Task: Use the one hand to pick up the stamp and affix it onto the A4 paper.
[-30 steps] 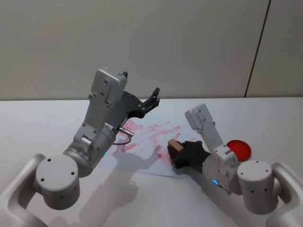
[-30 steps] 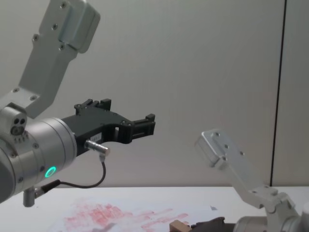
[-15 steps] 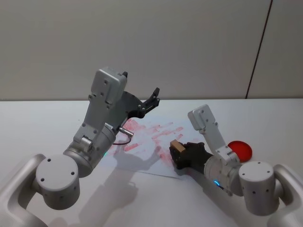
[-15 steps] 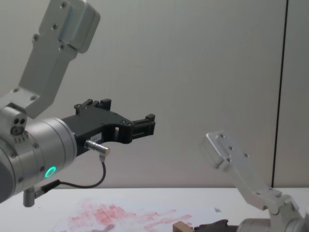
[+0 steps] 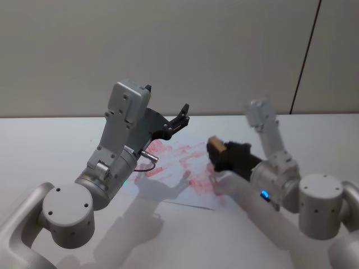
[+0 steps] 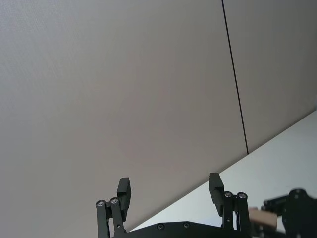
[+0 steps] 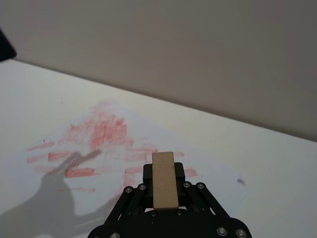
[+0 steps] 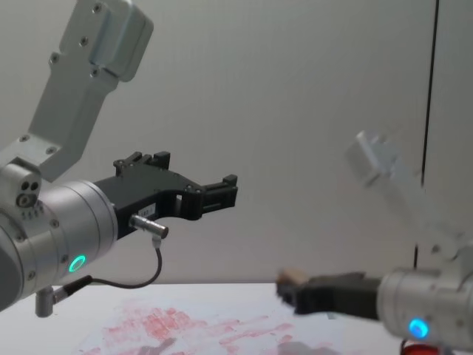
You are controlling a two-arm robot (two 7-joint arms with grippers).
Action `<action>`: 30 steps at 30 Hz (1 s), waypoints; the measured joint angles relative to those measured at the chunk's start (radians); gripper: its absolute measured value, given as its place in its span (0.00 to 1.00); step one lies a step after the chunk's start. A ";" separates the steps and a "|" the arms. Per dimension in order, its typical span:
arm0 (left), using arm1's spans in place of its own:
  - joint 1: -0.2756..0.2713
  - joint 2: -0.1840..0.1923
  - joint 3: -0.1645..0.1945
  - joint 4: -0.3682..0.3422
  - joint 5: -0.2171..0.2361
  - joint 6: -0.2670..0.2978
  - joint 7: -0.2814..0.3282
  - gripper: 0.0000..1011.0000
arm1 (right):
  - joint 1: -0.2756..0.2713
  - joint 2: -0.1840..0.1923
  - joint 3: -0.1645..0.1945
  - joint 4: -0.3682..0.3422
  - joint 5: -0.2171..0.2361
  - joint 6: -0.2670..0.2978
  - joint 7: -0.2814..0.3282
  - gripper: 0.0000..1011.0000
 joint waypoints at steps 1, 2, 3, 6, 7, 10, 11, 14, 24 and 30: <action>0.000 0.000 0.000 0.000 0.000 0.000 0.000 0.99 | -0.003 0.007 0.009 -0.015 0.014 -0.001 -0.007 0.22; 0.000 0.000 0.000 0.000 0.000 0.000 0.000 0.99 | -0.006 0.012 0.015 -0.025 0.020 -0.001 -0.010 0.22; 0.000 0.000 0.000 0.000 0.000 0.000 0.000 0.99 | -0.008 0.015 0.020 -0.032 0.027 -0.001 -0.013 0.22; 0.000 0.000 0.000 0.000 0.000 0.000 0.000 0.99 | -0.020 0.034 0.039 -0.062 0.051 0.001 -0.029 0.22; 0.000 0.000 0.000 0.000 0.000 0.000 0.000 0.99 | -0.025 0.041 0.047 -0.072 0.057 0.003 -0.033 0.22; 0.000 0.000 0.000 0.000 0.000 0.000 0.000 0.99 | -0.044 0.068 0.071 -0.106 0.077 0.015 -0.048 0.22; 0.000 0.000 0.000 0.000 0.000 0.000 0.000 0.99 | -0.049 0.075 0.076 -0.113 0.081 0.019 -0.052 0.22; 0.000 0.000 0.000 0.000 0.000 0.000 0.000 0.99 | -0.072 0.103 0.100 -0.145 0.098 0.042 -0.065 0.22; 0.000 0.000 0.000 0.000 0.000 0.000 0.000 0.99 | -0.133 0.173 0.148 -0.211 0.119 0.114 -0.087 0.22; 0.000 0.000 0.000 0.000 0.000 0.000 0.000 0.99 | -0.150 0.198 0.161 -0.222 0.115 0.145 -0.081 0.22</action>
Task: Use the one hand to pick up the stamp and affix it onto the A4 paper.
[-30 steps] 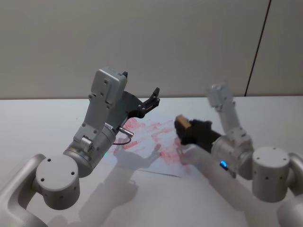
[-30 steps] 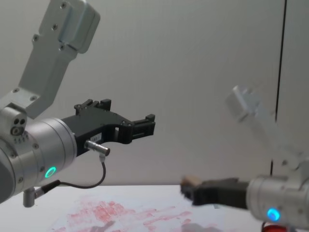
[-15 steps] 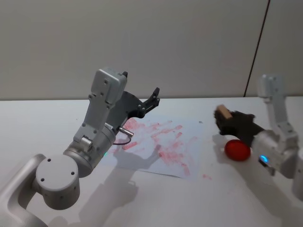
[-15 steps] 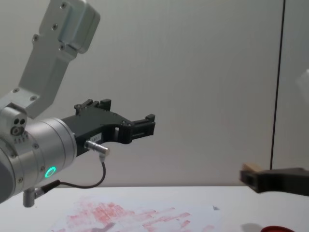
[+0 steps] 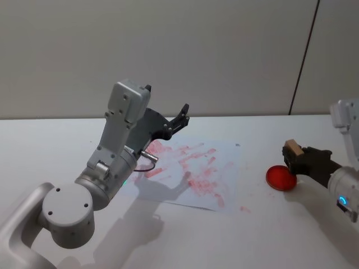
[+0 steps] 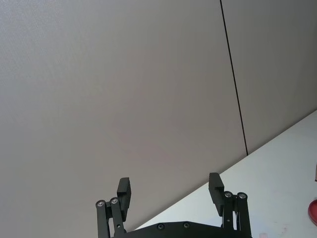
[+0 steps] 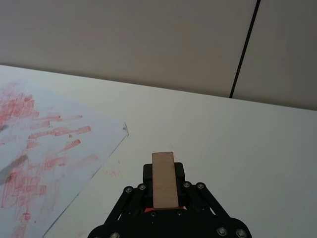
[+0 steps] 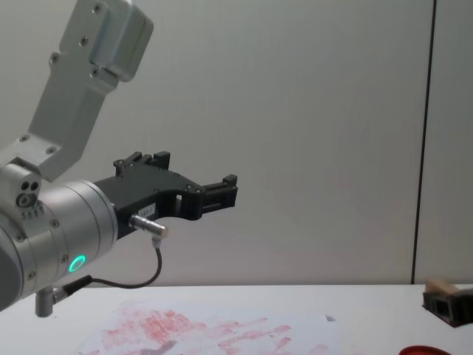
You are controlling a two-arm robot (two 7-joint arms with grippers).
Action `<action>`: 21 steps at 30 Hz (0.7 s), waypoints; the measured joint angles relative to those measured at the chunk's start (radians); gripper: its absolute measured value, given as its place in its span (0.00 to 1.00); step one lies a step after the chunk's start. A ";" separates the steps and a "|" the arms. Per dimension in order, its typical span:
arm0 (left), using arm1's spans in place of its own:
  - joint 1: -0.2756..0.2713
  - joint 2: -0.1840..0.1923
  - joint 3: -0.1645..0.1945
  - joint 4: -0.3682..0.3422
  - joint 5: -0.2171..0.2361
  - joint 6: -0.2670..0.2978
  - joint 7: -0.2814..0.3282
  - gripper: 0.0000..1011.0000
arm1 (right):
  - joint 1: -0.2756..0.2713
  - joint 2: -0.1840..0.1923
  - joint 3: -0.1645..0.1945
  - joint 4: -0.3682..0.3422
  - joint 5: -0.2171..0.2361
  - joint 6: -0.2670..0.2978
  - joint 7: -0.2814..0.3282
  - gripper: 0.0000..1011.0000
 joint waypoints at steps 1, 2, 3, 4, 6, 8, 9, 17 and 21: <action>0.000 0.000 0.000 0.000 0.000 0.000 0.000 0.99 | -0.001 0.002 0.001 0.000 -0.001 0.003 0.001 0.22; 0.000 0.000 0.000 0.000 0.000 0.000 0.000 0.99 | -0.002 0.003 0.001 0.000 -0.002 0.005 0.002 0.22; 0.000 0.000 0.000 0.000 0.000 0.000 0.000 0.99 | -0.003 0.004 0.002 0.000 -0.003 0.008 0.003 0.22; 0.000 0.000 0.000 0.000 0.000 0.000 0.000 0.99 | -0.004 0.006 0.002 0.000 -0.005 0.013 0.005 0.22; 0.000 0.000 0.000 0.000 0.000 0.000 0.000 0.99 | -0.005 0.008 0.003 0.001 -0.008 0.018 0.008 0.22; 0.000 0.000 0.000 0.000 0.000 0.000 0.000 0.99 | -0.005 0.009 0.003 0.004 -0.012 0.023 0.012 0.22; 0.000 0.000 0.000 0.000 0.000 0.000 0.000 0.99 | -0.005 0.010 0.002 0.006 -0.014 0.025 0.014 0.22; 0.000 0.000 0.000 0.000 0.000 0.000 0.000 0.99 | -0.001 0.006 -0.007 0.025 -0.037 0.032 0.028 0.22; 0.000 0.000 0.000 0.000 0.000 0.000 0.000 0.99 | 0.003 0.004 -0.012 0.037 -0.050 0.031 0.032 0.22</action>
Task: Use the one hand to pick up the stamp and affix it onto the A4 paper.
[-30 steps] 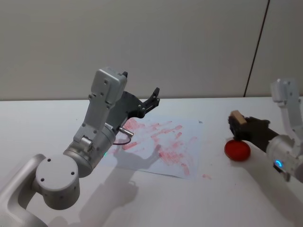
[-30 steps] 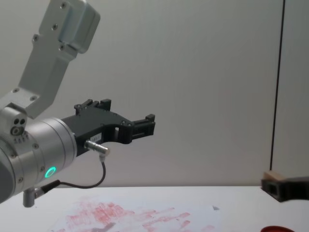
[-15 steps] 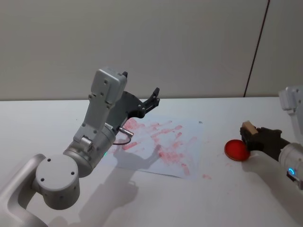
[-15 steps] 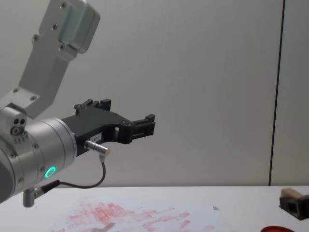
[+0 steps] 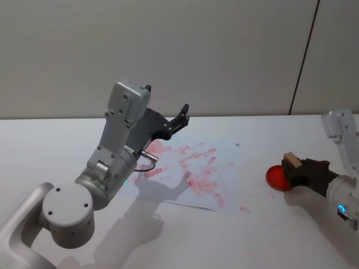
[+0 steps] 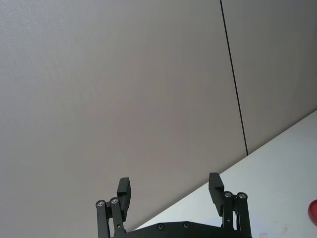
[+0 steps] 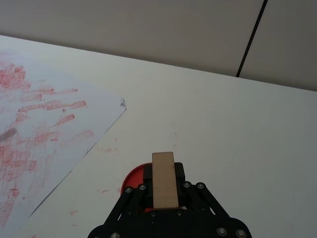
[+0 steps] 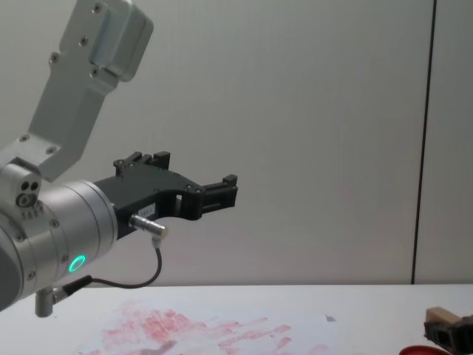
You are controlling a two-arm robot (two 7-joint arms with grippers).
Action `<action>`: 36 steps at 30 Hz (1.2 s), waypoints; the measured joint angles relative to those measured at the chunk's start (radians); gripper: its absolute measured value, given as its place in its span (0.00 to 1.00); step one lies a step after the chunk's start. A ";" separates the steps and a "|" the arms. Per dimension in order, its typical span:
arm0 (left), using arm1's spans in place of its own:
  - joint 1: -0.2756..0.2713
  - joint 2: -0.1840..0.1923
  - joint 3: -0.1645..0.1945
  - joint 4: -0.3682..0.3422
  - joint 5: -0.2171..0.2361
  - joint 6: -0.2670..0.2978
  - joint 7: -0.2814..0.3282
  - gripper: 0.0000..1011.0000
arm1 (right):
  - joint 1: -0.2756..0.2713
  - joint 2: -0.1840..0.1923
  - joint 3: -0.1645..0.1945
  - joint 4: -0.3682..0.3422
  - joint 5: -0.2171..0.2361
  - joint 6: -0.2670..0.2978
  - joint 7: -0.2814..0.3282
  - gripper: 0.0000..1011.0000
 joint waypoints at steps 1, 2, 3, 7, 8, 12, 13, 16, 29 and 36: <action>0.000 0.000 0.000 0.000 0.000 0.000 0.000 0.99 | 0.001 0.000 -0.001 0.002 -0.002 -0.001 0.001 0.22; 0.000 0.000 0.000 0.000 0.000 0.000 0.000 0.99 | 0.001 -0.001 -0.001 0.004 -0.004 -0.001 0.001 0.22; 0.000 0.000 0.000 0.000 0.000 0.000 0.000 0.99 | 0.002 -0.002 -0.003 0.008 -0.008 -0.003 0.002 0.22; 0.000 0.000 0.000 0.000 0.000 0.000 0.000 0.99 | 0.005 -0.004 -0.006 0.015 -0.016 -0.006 0.004 0.22; 0.000 0.000 0.000 0.000 0.000 0.000 0.000 0.99 | 0.005 -0.004 -0.006 0.016 -0.018 -0.006 0.005 0.22; 0.000 0.000 0.000 0.000 0.000 0.000 0.000 0.99 | 0.007 -0.005 -0.009 0.021 -0.023 -0.008 0.006 0.32; 0.000 0.000 0.000 0.000 0.000 0.000 0.000 0.99 | 0.007 -0.006 -0.009 0.022 -0.025 -0.009 0.007 0.33; 0.000 0.000 0.000 0.000 0.000 0.000 0.000 0.99 | 0.008 -0.006 -0.010 0.024 -0.026 -0.010 0.007 0.44; 0.000 0.000 0.000 0.000 0.000 0.000 0.000 0.99 | 0.010 -0.008 -0.013 0.031 -0.033 -0.012 0.009 0.83; 0.000 0.000 0.000 0.000 0.000 0.000 0.000 0.99 | 0.011 -0.009 -0.013 0.032 -0.035 -0.013 0.010 0.99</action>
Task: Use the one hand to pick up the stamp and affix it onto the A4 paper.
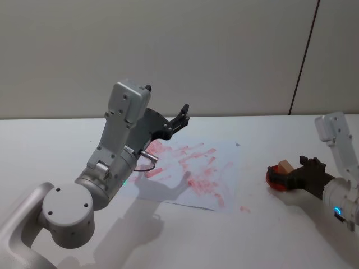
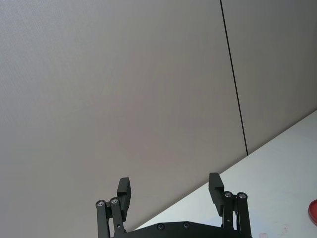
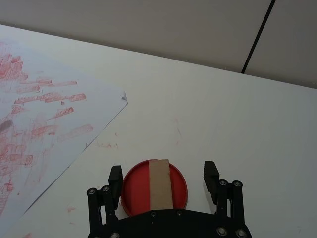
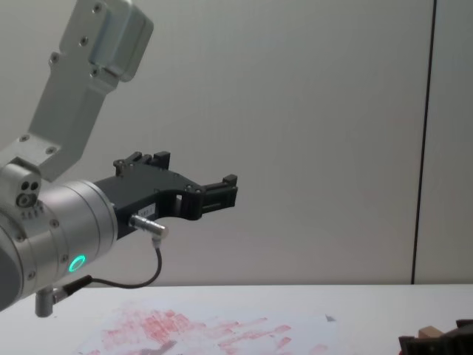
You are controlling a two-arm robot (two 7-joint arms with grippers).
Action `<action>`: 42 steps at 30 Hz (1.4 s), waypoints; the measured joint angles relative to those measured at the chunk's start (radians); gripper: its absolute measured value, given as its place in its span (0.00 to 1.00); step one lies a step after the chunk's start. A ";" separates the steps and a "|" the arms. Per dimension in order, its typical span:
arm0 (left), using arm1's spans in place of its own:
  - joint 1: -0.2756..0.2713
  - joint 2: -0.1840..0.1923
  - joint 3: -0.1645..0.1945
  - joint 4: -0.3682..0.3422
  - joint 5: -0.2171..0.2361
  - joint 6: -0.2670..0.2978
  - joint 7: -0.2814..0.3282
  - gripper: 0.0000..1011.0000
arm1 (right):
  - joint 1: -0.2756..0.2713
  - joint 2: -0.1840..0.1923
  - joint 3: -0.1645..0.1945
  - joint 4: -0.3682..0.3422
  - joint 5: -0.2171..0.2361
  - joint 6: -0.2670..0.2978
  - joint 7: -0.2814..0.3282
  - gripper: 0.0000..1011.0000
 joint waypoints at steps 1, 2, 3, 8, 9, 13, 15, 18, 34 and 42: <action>0.000 0.000 0.000 0.000 0.000 0.000 0.000 0.99 | 0.000 0.000 0.000 0.000 0.000 0.000 0.000 0.99; 0.000 0.000 0.000 0.000 0.000 0.000 0.000 0.99 | 0.000 0.000 0.000 0.000 0.000 0.000 0.000 0.99; 0.000 0.000 0.000 0.000 0.000 0.000 0.000 0.99 | 0.000 0.000 0.000 0.000 0.000 0.000 0.000 0.99; 0.000 0.000 0.000 0.000 0.000 0.000 0.000 0.99 | 0.001 0.000 0.000 0.001 -0.001 0.000 0.000 0.99; 0.000 0.000 0.000 0.000 0.000 0.000 0.000 0.99 | 0.001 0.000 0.000 0.001 -0.001 0.000 0.000 0.99; 0.000 0.000 0.000 0.000 0.000 0.000 0.000 0.99 | -0.001 0.000 0.000 -0.001 -0.001 -0.005 -0.001 0.99; 0.000 0.000 0.000 0.000 0.000 0.000 0.000 0.99 | -0.005 0.002 -0.001 -0.009 0.001 -0.015 -0.004 0.99; 0.000 0.000 0.000 0.000 0.000 0.000 0.000 0.99 | -0.012 0.004 -0.001 -0.020 0.005 -0.029 -0.010 0.99; 0.000 0.000 0.000 0.000 0.000 0.000 0.000 0.99 | -0.106 0.038 -0.004 -0.175 0.061 -0.237 -0.093 0.99; 0.000 0.000 0.000 0.000 0.000 0.000 0.000 0.99 | -0.149 0.054 -0.006 -0.248 0.088 -0.335 -0.130 0.99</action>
